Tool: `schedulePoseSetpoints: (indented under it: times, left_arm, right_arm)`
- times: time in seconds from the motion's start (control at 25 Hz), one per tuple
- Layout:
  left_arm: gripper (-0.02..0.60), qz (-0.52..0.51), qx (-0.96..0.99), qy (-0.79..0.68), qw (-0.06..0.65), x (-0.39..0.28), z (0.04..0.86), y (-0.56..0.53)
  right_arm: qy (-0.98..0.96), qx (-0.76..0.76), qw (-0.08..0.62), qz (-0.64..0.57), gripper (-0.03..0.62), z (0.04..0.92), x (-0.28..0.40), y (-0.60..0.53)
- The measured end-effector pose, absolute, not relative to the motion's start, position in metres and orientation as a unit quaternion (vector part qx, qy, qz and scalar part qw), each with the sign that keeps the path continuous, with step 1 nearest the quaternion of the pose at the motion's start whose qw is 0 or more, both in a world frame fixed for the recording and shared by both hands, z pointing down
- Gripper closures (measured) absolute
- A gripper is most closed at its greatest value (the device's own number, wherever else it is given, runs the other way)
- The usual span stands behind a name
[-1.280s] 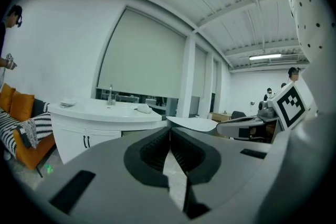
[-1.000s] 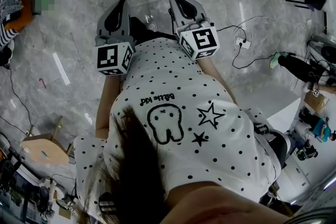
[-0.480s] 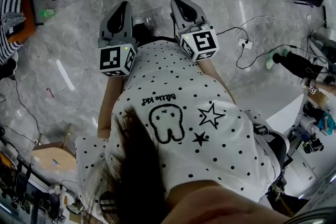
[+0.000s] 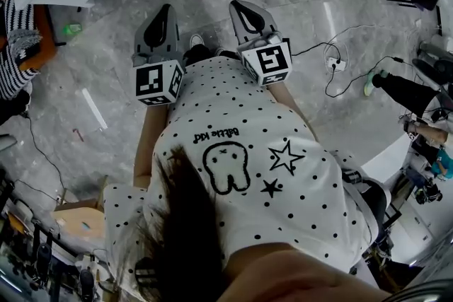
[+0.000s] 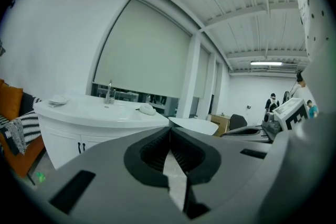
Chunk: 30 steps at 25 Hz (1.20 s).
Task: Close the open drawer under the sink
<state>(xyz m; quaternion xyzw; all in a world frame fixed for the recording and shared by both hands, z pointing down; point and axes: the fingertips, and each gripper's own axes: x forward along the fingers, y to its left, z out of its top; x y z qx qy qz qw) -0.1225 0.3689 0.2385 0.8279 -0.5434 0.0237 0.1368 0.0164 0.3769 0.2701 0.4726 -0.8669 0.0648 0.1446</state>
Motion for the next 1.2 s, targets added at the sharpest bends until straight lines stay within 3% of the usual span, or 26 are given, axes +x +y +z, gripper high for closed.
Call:
schedulePoseSetpoints:
  times: [0.68, 1.2]
  left_arm:
    - [0.572, 0.012, 0.824, -0.551, 0.13, -0.152, 0.237, 0.364]
    - [0.572, 0.01, 0.811, -0.566, 0.146, -0.121, 0.237, 0.334]
  right_arm:
    - [-0.862, 0.481, 0.148, 0.059, 0.579, 0.27, -0.005, 0.362]
    - [-0.869, 0.463, 0.156, 0.074, 0.579, 0.271, 0.028, 0.324]
